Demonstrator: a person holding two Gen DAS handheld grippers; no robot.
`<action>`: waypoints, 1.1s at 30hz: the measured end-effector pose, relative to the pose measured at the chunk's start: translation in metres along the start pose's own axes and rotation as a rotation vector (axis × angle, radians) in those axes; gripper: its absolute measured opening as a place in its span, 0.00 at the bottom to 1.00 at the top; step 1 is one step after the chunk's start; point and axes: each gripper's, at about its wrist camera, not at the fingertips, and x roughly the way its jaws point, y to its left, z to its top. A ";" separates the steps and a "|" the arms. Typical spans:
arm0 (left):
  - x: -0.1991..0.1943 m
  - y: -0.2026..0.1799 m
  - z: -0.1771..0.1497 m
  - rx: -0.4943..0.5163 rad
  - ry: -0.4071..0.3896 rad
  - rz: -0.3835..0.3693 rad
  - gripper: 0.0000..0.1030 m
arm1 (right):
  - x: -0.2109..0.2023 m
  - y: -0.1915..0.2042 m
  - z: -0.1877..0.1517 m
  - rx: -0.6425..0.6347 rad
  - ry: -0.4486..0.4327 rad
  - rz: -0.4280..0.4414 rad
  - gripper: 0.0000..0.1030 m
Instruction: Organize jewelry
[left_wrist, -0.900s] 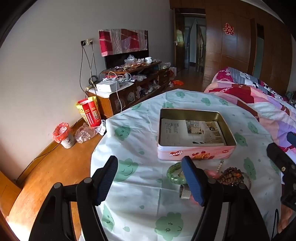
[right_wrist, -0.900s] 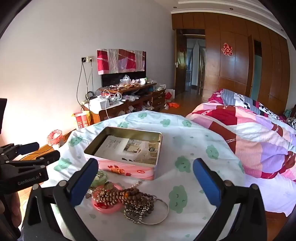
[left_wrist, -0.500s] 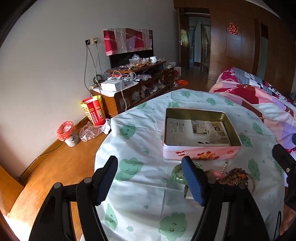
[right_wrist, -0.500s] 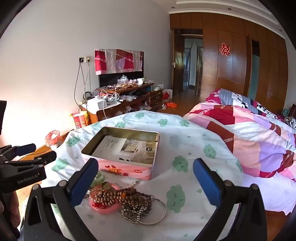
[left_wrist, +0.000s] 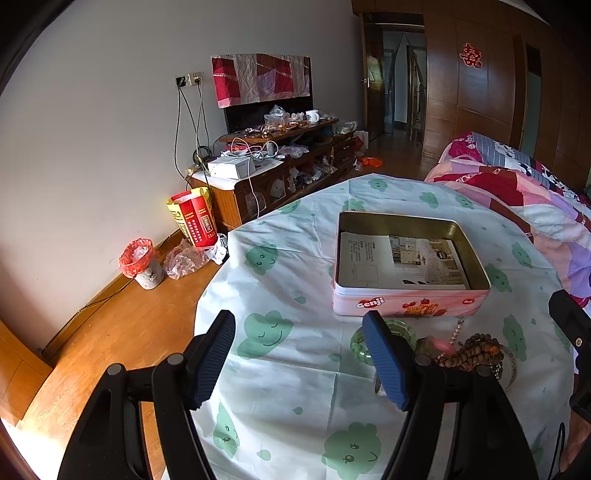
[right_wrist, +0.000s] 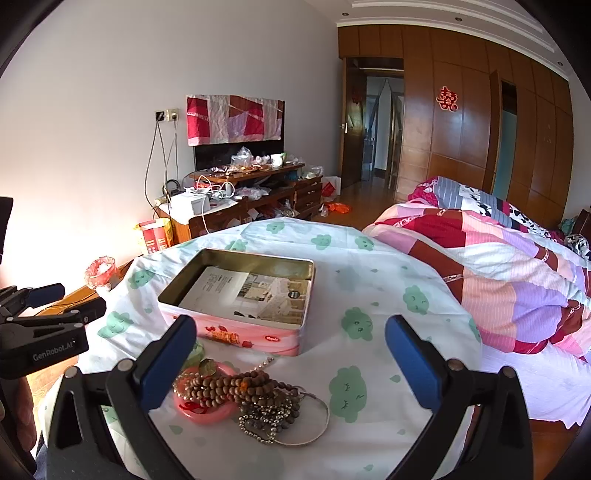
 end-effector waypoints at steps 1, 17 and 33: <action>0.000 0.000 0.000 -0.001 -0.001 0.001 0.69 | 0.000 0.000 0.000 0.000 0.001 0.000 1.00; -0.002 0.004 0.002 -0.006 -0.002 0.007 0.69 | -0.002 0.000 0.000 -0.007 0.003 0.002 1.00; -0.001 0.004 0.002 -0.004 -0.001 0.007 0.69 | -0.002 0.002 0.000 -0.009 0.003 0.000 1.00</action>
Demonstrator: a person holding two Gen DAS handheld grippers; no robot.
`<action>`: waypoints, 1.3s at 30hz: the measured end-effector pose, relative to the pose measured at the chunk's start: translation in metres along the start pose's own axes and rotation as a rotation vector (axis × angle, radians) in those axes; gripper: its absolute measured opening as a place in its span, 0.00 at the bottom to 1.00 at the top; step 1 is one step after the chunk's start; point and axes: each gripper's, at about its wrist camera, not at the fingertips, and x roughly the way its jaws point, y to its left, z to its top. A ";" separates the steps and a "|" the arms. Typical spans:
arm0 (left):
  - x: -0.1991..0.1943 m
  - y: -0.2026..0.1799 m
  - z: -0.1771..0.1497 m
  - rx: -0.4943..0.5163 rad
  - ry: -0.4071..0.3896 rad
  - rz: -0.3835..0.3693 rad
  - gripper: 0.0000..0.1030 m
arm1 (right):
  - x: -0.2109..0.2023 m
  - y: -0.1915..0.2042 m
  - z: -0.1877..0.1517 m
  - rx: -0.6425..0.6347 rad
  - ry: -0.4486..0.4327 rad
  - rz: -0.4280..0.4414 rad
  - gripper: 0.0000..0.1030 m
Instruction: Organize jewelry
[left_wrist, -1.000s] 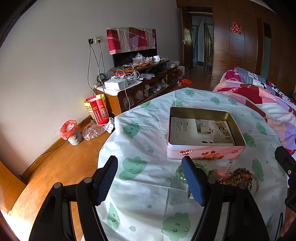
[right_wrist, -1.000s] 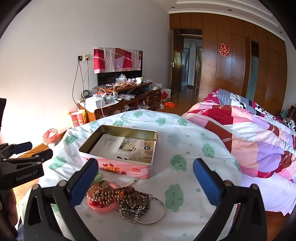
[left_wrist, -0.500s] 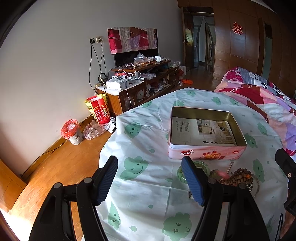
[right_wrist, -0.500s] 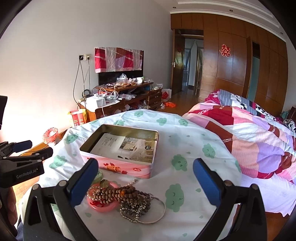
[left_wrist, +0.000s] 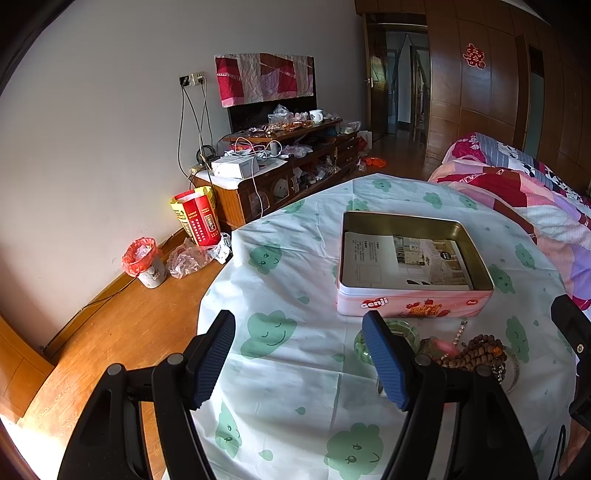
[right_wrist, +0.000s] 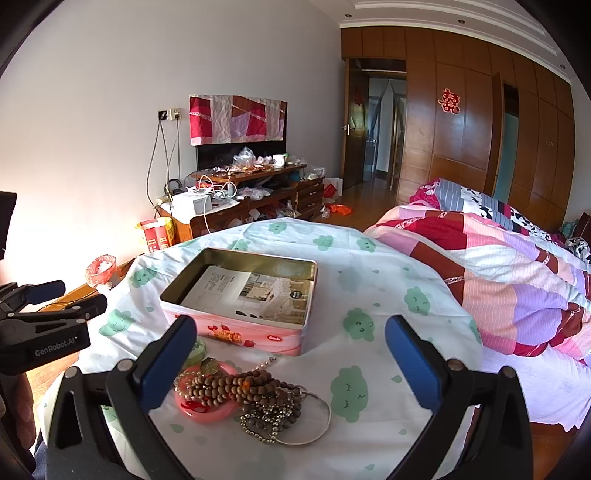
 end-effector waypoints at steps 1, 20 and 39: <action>0.001 0.000 -0.001 -0.001 0.001 0.001 0.69 | -0.001 0.000 0.000 0.000 0.000 0.001 1.00; 0.001 0.000 0.000 0.000 0.001 0.000 0.69 | 0.000 0.000 0.000 0.000 -0.002 0.000 1.00; 0.036 0.008 -0.016 0.010 0.086 0.052 0.69 | 0.012 -0.003 -0.012 -0.024 0.002 -0.041 1.00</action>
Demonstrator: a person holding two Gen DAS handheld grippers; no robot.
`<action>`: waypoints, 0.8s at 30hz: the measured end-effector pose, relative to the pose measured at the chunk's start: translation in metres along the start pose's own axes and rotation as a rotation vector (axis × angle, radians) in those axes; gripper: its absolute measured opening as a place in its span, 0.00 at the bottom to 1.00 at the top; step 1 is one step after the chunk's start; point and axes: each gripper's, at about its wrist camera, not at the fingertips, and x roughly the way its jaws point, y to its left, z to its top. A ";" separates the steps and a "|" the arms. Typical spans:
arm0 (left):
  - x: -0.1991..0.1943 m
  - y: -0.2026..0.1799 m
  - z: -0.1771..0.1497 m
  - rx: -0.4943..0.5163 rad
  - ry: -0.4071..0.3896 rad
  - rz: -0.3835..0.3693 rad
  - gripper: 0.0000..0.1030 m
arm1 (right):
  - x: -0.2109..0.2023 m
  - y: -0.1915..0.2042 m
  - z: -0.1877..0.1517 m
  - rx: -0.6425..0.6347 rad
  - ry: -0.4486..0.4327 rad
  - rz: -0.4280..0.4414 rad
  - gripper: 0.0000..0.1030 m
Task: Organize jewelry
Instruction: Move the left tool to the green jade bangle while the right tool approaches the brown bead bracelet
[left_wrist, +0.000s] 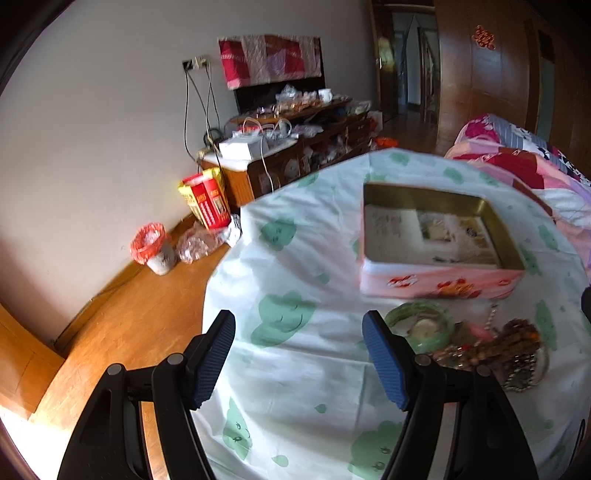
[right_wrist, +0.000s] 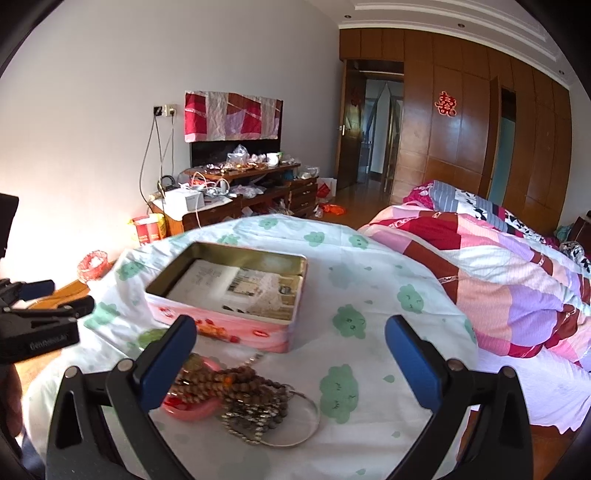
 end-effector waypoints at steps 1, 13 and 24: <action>0.004 0.001 -0.002 -0.003 0.008 -0.001 0.69 | 0.003 -0.002 -0.003 -0.002 0.008 -0.009 1.00; 0.017 -0.028 -0.006 0.070 0.015 -0.063 0.69 | 0.036 -0.019 -0.032 0.033 0.095 0.002 1.00; 0.046 -0.037 -0.004 0.060 0.099 -0.126 0.44 | 0.038 -0.013 -0.039 0.024 0.102 0.010 1.00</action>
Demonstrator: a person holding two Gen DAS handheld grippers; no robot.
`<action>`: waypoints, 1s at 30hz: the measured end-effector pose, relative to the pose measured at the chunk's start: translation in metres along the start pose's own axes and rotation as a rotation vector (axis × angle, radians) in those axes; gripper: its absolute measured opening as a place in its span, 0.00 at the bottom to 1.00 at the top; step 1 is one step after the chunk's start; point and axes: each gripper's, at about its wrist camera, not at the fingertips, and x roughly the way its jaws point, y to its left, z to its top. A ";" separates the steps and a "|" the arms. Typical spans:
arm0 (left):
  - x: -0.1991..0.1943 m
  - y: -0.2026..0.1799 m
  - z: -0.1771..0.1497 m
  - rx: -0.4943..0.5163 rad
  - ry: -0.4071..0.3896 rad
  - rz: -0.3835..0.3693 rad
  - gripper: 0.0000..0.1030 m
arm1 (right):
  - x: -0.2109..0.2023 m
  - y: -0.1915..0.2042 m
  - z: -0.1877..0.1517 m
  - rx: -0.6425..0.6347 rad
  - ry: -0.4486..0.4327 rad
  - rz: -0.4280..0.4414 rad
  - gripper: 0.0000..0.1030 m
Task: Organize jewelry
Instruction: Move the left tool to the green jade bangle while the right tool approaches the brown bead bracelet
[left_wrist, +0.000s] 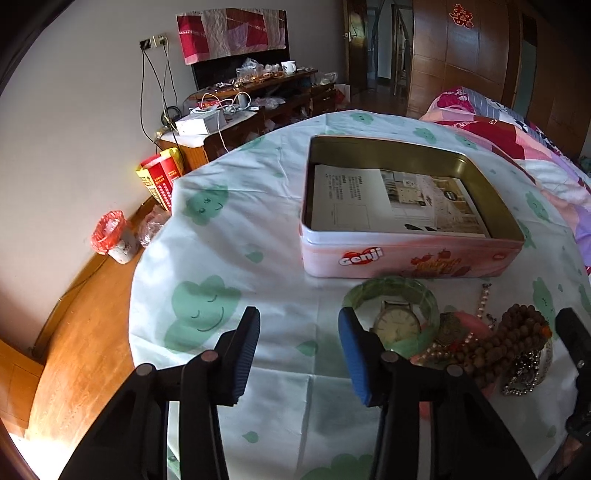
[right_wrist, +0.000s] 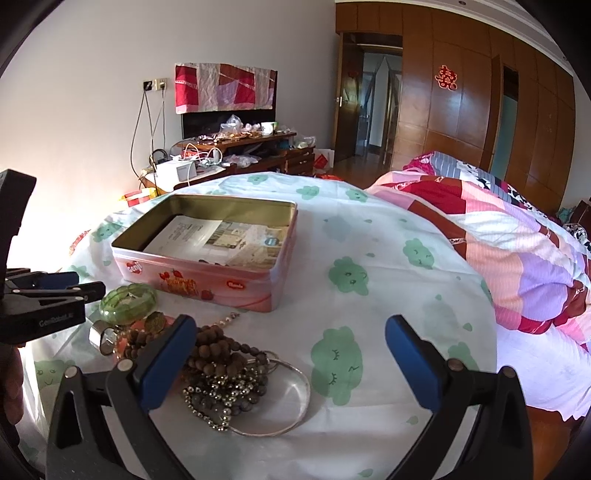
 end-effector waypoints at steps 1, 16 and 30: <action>0.000 0.000 0.000 0.001 -0.001 -0.002 0.44 | 0.001 0.001 -0.001 -0.001 0.004 0.002 1.00; 0.005 -0.010 0.004 0.027 0.005 -0.013 0.44 | 0.007 0.009 -0.004 -0.018 0.014 0.006 1.00; 0.027 -0.011 0.004 0.046 0.050 -0.066 0.06 | 0.010 0.015 -0.009 -0.030 0.030 0.011 1.00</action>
